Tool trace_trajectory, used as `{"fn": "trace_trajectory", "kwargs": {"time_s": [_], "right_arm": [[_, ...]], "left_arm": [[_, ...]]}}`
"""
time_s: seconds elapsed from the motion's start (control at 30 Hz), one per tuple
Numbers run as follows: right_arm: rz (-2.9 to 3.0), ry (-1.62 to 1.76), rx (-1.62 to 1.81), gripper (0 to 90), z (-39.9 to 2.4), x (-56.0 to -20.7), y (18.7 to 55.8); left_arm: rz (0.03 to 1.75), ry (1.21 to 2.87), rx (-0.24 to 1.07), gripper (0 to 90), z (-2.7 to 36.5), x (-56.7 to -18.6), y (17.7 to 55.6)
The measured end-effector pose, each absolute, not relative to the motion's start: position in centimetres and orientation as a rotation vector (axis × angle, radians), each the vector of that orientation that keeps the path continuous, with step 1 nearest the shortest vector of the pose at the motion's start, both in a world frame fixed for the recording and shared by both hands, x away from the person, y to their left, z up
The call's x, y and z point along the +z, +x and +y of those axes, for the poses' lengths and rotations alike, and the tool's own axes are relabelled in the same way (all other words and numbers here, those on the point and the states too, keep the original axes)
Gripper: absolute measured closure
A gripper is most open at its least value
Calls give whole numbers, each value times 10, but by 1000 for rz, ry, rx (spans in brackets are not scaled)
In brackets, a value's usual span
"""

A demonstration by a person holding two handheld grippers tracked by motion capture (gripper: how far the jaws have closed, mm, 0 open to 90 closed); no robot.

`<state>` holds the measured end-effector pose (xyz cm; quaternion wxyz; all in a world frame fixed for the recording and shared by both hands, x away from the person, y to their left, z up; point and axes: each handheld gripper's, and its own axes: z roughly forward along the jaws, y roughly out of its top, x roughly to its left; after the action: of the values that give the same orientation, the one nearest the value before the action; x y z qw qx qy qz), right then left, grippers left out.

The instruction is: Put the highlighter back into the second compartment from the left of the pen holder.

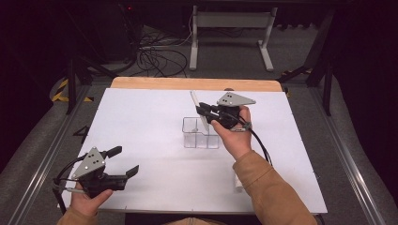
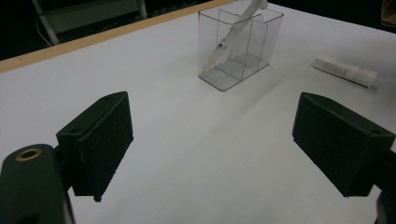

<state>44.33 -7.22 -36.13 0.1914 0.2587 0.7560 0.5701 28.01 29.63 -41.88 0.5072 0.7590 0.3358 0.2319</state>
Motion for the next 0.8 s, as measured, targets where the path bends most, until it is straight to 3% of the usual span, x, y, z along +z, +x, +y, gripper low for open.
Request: {"fn": "trace_trajectory", "kwargs": {"time_s": [0.63, 0.7, 0.8], "right_arm": [[2107, 787, 1581, 785, -66, -372, 446], [2093, 802, 1583, 695, -67, -373, 447], [2072, 812, 1569, 643, -71, -371, 447]], "left_arm": [[807, 1834, 564, 132, 298, -419, 279], [809, 1832, 566, 132, 298, -419, 279], [808, 1834, 569, 132, 298, -419, 279]]}}
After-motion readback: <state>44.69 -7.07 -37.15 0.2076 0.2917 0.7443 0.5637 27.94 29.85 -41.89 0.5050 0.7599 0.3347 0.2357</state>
